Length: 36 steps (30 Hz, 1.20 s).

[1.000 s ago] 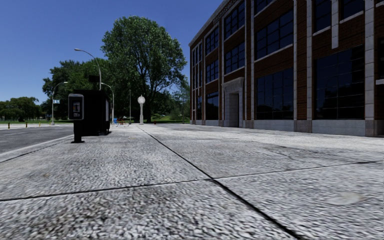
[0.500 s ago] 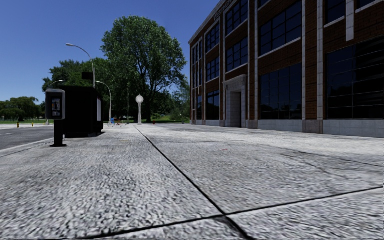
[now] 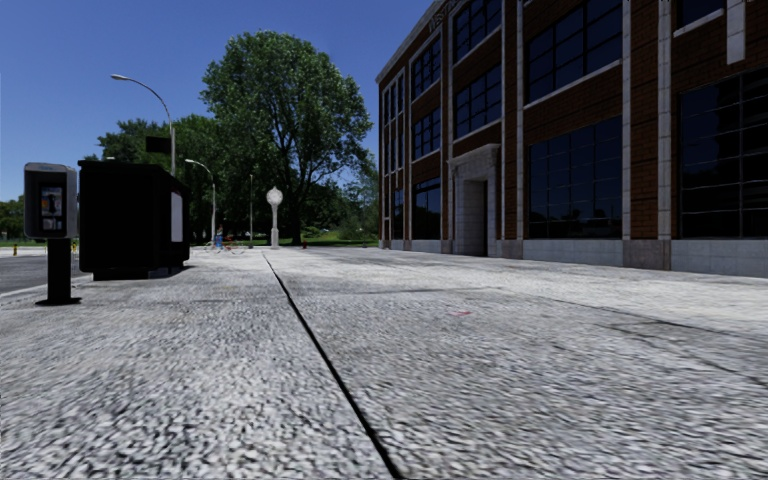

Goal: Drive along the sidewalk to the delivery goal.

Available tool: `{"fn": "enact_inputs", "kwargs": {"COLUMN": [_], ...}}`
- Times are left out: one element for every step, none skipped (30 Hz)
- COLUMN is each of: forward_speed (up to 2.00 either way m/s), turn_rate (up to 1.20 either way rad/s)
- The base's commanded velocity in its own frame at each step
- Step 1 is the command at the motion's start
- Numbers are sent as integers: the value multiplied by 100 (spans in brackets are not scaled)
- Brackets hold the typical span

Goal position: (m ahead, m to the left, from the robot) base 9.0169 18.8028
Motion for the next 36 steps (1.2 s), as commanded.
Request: {"fn": "enact_inputs", "kwargs": {"forward_speed": [200,200,200,200,200,200,200,200,200,200,200,200,200,200,200,200,200,200,200,200,200,200,200,200,200,200,200,200,200,200,200,200,200,200,200,200], "turn_rate": [0,0,0,0,0,0,0,0,0,0,0,2,2,6,8,9,9,9,9,10,10,10,11,13,13,13,14,14,14,14,17,17,18,19,19,19]}}
